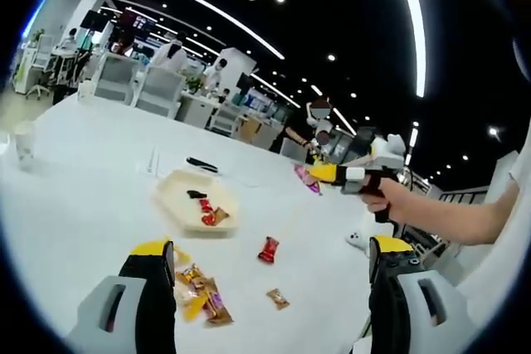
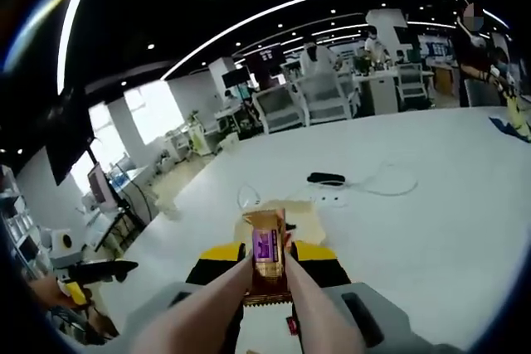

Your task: Place the target food into the container with the food tongs after gripping and lifting it, then release it inside without dropping or visibly crushing the food.

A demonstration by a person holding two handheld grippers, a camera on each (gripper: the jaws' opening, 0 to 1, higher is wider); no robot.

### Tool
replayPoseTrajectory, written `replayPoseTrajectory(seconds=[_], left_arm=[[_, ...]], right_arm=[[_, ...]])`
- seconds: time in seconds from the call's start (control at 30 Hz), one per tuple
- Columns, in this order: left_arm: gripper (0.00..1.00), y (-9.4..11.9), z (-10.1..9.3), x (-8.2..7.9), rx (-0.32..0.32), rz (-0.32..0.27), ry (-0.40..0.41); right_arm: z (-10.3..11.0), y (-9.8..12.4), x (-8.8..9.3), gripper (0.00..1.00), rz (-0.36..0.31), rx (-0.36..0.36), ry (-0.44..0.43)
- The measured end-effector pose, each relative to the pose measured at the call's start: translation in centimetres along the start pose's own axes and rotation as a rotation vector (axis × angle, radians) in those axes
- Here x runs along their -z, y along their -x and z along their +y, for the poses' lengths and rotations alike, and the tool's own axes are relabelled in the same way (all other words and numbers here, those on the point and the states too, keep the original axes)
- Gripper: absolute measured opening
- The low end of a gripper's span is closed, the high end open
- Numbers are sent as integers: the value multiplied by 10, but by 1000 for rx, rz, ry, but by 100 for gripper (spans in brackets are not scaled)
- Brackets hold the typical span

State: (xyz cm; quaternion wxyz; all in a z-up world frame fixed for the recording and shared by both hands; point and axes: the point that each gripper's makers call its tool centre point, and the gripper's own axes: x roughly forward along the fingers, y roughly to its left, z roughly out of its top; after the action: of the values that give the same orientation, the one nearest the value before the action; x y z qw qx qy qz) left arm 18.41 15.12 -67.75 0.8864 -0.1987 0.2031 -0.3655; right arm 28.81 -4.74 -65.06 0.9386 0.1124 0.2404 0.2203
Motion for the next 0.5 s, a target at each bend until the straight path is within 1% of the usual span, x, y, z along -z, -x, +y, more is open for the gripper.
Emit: replayPoseTrajectory(seconds=[0.1, 0.17, 0.3, 0.37, 0.4, 0.5], left_arm=[[98, -4, 2, 1, -1, 10, 3], [99, -4, 2, 0, -2, 6, 1], [99, -10, 5, -1, 1, 7, 23], [99, -14, 7, -1, 3, 21, 19], [99, -15, 6, -4, 4, 22, 15], [99, -16, 5, -11, 8, 8, 13]], right_arm=[[-3, 0, -4, 21, -11, 1, -13], [-6, -4, -2, 21, -4, 1, -16], [-12, -11, -1, 21, 5, 5, -18], [-14, -13, -5, 21, -2, 4, -29], [-14, -15, -8, 21, -3, 1, -28], [-15, -20, -16, 21, 1, -2, -9]])
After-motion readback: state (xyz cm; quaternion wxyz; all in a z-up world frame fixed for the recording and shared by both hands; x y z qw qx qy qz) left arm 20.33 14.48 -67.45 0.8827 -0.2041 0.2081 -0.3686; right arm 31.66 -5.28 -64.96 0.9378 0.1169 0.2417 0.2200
